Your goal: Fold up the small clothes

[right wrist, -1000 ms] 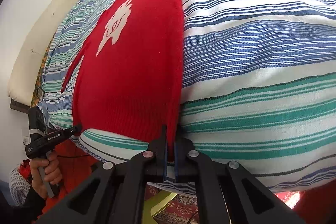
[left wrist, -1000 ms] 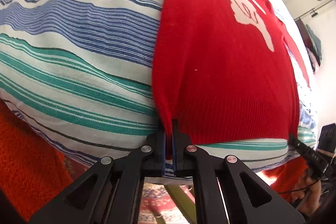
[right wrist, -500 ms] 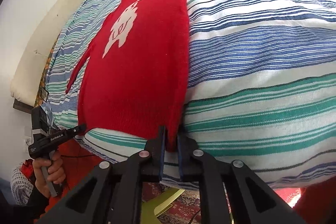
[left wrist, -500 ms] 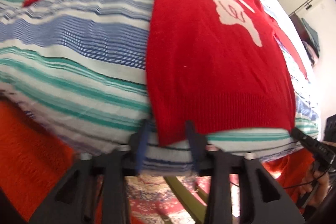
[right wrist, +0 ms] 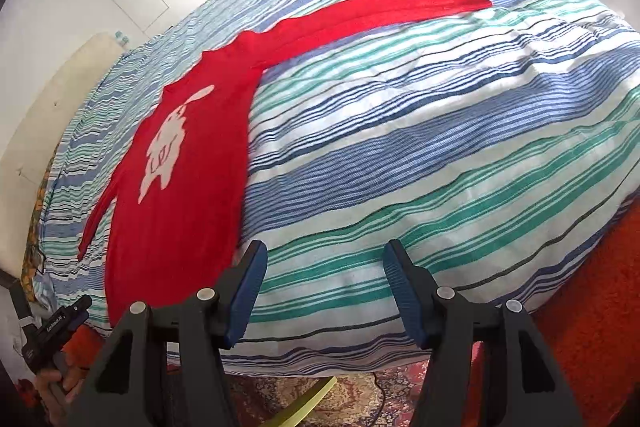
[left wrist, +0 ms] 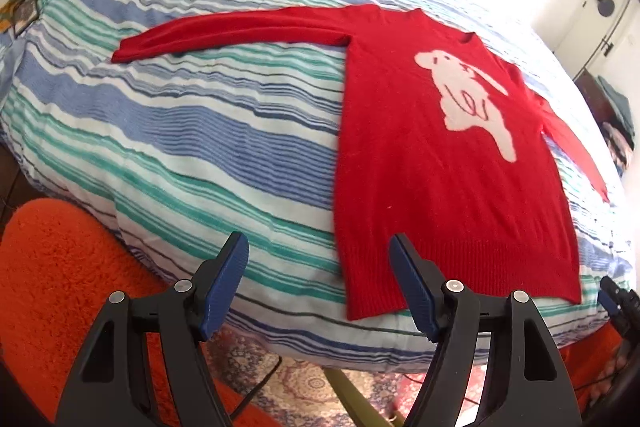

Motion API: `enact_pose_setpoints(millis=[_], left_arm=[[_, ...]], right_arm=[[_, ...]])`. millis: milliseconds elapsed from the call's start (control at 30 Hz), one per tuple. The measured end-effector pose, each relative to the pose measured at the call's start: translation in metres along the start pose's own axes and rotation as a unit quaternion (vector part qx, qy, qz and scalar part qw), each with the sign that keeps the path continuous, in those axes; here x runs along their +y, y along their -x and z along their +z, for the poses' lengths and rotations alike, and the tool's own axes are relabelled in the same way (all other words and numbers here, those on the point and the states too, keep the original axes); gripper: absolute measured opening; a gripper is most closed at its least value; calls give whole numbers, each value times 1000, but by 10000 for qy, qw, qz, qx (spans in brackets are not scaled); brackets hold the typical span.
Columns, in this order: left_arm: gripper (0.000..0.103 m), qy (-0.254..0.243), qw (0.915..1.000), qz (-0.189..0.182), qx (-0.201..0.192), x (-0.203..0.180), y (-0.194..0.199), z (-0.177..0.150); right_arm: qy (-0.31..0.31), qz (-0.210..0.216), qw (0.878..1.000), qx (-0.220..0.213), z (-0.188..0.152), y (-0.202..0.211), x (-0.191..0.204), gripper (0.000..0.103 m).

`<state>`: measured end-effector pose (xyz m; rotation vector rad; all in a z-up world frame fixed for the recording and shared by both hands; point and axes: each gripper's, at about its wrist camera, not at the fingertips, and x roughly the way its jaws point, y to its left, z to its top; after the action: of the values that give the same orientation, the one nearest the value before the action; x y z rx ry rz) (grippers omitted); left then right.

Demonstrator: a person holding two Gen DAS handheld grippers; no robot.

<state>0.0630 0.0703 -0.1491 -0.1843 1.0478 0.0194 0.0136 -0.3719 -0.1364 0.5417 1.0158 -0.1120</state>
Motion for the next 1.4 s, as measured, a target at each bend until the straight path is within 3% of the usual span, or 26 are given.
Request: enact_pose_setpoints(millis=[367,633,1400], left_arm=[[75,-45,10000,27,8,-2,1,-1],[76,81,9999,17,74,4,-2,0],[77,30,9998,127,169,1,-11,2]], right_arm=[[54,-102,9999,120,-2,-10,2,65],[-337,56,9991,257,-4,-16,-11,66],[-222,5,9992,333,-5,-23,-5,73]])
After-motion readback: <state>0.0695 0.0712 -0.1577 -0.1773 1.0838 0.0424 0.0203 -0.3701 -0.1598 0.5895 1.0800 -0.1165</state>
